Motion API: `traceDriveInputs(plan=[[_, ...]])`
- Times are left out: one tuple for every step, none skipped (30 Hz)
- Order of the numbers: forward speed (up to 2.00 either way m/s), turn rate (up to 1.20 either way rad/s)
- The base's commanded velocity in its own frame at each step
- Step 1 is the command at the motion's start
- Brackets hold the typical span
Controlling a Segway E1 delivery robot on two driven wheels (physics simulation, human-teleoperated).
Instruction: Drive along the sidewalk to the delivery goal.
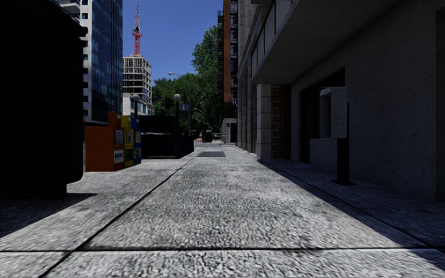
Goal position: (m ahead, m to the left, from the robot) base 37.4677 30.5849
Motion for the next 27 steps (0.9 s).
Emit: traceDriveInputs(plan=[[2.00,0.00],[2.00,0.00],[2.00,0.00],[2.00,0.00],[2.00,0.00],[2.00,0.00],[2.00,0.00],[2.00,0.00],[2.00,0.00],[2.00,0.00],[2.00,0.00],[2.00,0.00],[2.00,0.00],[2.00,0.00],[2.00,0.00],[2.00,0.00],[2.00,0.00],[2.00,0.00],[2.00,0.00],[2.00,0.00],[2.00,0.00],[2.00,0.00],[2.00,0.00],[2.00,0.00],[2.00,0.00],[2.00,0.00],[2.00,0.00]])
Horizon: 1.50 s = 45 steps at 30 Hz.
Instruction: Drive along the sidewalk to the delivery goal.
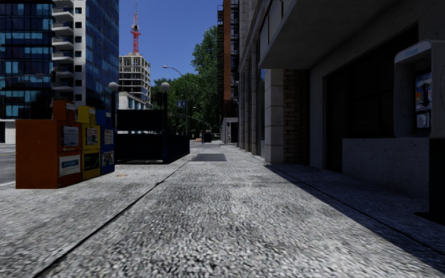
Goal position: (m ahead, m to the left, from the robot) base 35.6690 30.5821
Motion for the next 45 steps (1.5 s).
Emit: traceDriveInputs(plan=[[2.00,0.00],[2.00,0.00],[2.00,0.00],[2.00,0.00],[2.00,0.00],[2.00,0.00],[2.00,0.00],[2.00,0.00],[2.00,0.00],[2.00,0.00],[2.00,0.00],[2.00,0.00],[2.00,0.00],[2.00,0.00],[2.00,0.00],[2.00,0.00],[2.00,0.00],[2.00,0.00],[2.00,0.00],[2.00,0.00],[2.00,0.00],[2.00,0.00],[2.00,0.00],[2.00,0.00],[2.00,0.00],[2.00,0.00],[2.00,0.00],[2.00,0.00],[2.00,0.00],[2.00,0.00],[2.00,0.00],[2.00,0.00],[2.00,0.00],[2.00,0.00],[2.00,0.00],[2.00,0.00],[2.00,0.00],[2.00,0.00],[2.00,0.00],[2.00,0.00],[2.00,0.00],[2.00,0.00],[2.00,0.00],[2.00,0.00],[2.00,0.00]])
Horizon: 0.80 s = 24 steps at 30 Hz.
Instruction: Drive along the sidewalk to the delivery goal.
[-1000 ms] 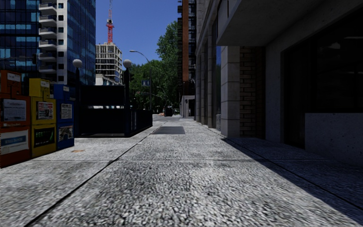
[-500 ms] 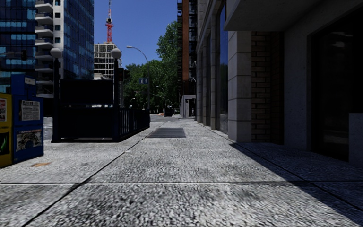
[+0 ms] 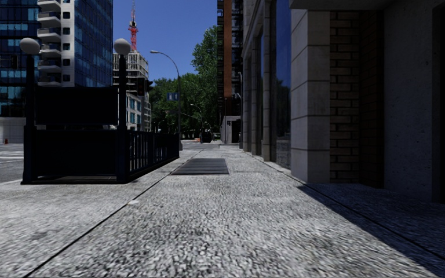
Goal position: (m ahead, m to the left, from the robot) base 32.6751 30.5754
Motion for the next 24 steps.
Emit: traceDriveInputs(plan=[[2.00,0.00],[2.00,0.00],[2.00,0.00],[2.00,0.00],[2.00,0.00],[2.00,0.00],[2.00,0.00],[2.00,0.00],[2.00,0.00],[2.00,0.00],[2.00,0.00],[2.00,0.00],[2.00,0.00],[2.00,0.00],[2.00,0.00],[2.00,0.00],[2.00,0.00],[2.00,0.00],[2.00,0.00],[2.00,0.00],[2.00,0.00],[2.00,0.00],[2.00,0.00],[2.00,0.00]])
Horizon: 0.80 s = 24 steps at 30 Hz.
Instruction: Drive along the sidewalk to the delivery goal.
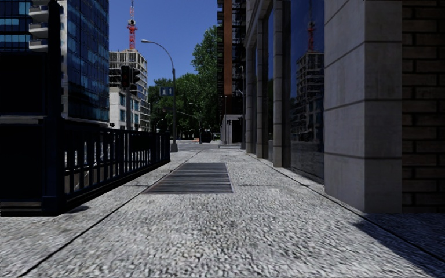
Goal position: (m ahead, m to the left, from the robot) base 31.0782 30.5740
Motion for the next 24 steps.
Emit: traceDriveInputs(plan=[[2.00,0.00],[2.00,0.00],[2.00,0.00],[2.00,0.00],[2.00,0.00],[2.00,0.00],[2.00,0.00],[2.00,0.00],[2.00,0.00],[2.00,0.00],[2.00,0.00],[2.00,0.00],[2.00,0.00],[2.00,0.00],[2.00,0.00],[2.00,0.00],[2.00,0.00],[2.00,0.00],[2.00,0.00],[2.00,0.00],[2.00,0.00],[2.00,0.00],[2.00,0.00],[2.00,0.00]])
